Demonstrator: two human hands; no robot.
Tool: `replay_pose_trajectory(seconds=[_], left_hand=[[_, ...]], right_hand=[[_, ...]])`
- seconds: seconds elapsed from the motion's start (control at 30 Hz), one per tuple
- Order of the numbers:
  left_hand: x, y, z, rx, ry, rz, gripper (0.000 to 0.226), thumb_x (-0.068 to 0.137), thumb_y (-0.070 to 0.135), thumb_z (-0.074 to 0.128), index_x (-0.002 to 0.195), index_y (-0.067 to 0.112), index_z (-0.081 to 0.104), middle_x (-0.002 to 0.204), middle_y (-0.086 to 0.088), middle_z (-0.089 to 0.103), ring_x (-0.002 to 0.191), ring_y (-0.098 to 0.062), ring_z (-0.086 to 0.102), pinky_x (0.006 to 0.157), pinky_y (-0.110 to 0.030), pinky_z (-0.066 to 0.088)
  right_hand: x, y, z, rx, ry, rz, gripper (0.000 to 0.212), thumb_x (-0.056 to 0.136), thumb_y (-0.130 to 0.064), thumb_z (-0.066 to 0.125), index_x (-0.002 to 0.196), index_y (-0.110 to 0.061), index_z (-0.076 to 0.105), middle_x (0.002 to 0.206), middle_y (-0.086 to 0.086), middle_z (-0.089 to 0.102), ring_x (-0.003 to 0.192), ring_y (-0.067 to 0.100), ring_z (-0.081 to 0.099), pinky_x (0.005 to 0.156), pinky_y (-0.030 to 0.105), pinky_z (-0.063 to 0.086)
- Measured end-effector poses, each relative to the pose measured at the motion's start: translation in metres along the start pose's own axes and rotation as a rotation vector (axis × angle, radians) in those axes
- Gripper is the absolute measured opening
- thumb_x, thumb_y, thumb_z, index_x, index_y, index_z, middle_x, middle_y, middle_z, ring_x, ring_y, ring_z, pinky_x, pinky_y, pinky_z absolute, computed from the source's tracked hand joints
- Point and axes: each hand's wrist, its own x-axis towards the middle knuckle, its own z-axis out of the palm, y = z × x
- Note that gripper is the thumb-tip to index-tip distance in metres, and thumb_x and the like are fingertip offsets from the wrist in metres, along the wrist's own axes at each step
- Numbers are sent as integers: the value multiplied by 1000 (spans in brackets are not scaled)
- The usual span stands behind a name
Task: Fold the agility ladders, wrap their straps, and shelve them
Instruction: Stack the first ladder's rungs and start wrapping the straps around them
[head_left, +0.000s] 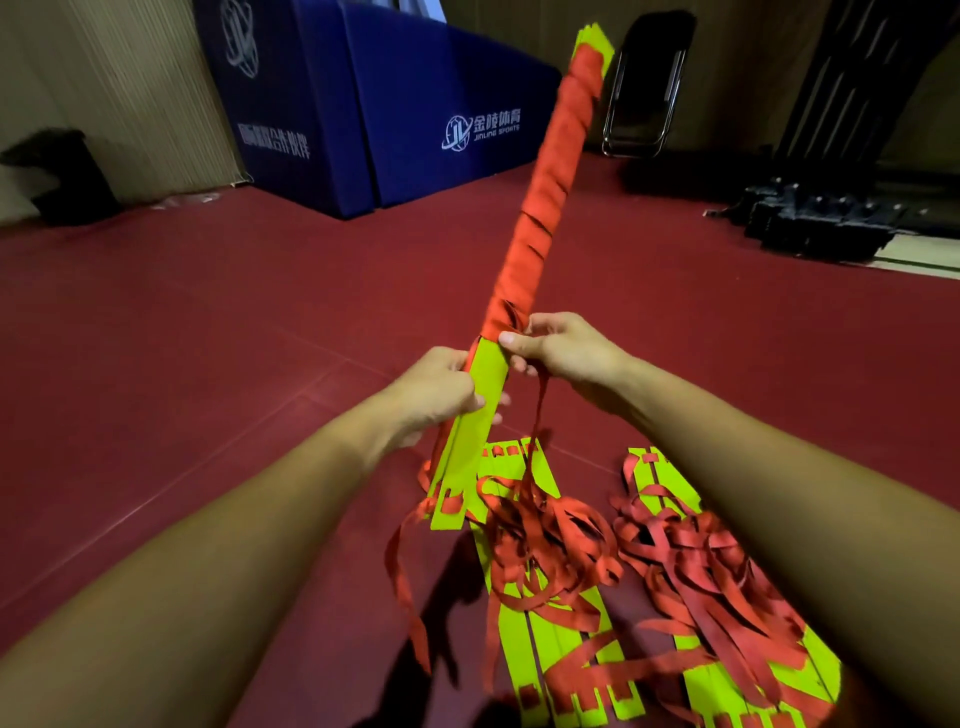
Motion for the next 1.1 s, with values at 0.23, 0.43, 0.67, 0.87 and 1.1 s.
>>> replay_pose_trajectory(seconds=[0.23, 0.43, 0.67, 0.87, 1.1], left_hand=[[8, -7, -4, 695, 240, 38, 66, 66, 58, 85, 110, 17, 56, 103, -5, 67, 100, -28, 63, 80, -35, 50], [2, 1, 5, 855, 261, 78, 34, 85, 46, 71, 75, 16, 58, 98, -16, 70, 101, -38, 63, 79, -37, 48], [12, -15, -4, 537, 73, 35, 41, 63, 25, 54, 96, 8, 71, 73, -11, 62, 71, -27, 59, 68, -41, 51], [7, -14, -4, 309, 57, 77, 27, 91, -2, 56, 110, 13, 68, 103, -14, 73, 90, -23, 66, 90, -42, 53], [0, 5, 7, 309, 63, 116, 34, 89, -8, 45, 79, 22, 58, 65, 13, 60, 61, -5, 52, 60, -25, 40]], right_hand=[[5, 2, 9, 4, 177, -13, 32, 95, -17, 65, 69, -14, 45, 57, 3, 58, 44, 8, 47, 48, 19, 37], [7, 6, 14, -92, 200, -66, 32, 98, -16, 60, 70, -15, 43, 58, 5, 60, 44, 10, 48, 51, 24, 40], [3, 3, 13, -87, -60, 13, 28, 98, -11, 58, 70, -9, 59, 71, 10, 66, 53, 10, 46, 57, 22, 37], [6, 10, 7, -54, 9, 79, 35, 96, -22, 63, 63, -11, 60, 64, 8, 63, 53, 11, 44, 55, 22, 33], [6, 6, 8, -25, 185, 8, 36, 93, -22, 68, 64, -13, 49, 57, 2, 63, 40, 3, 44, 44, 16, 35]])
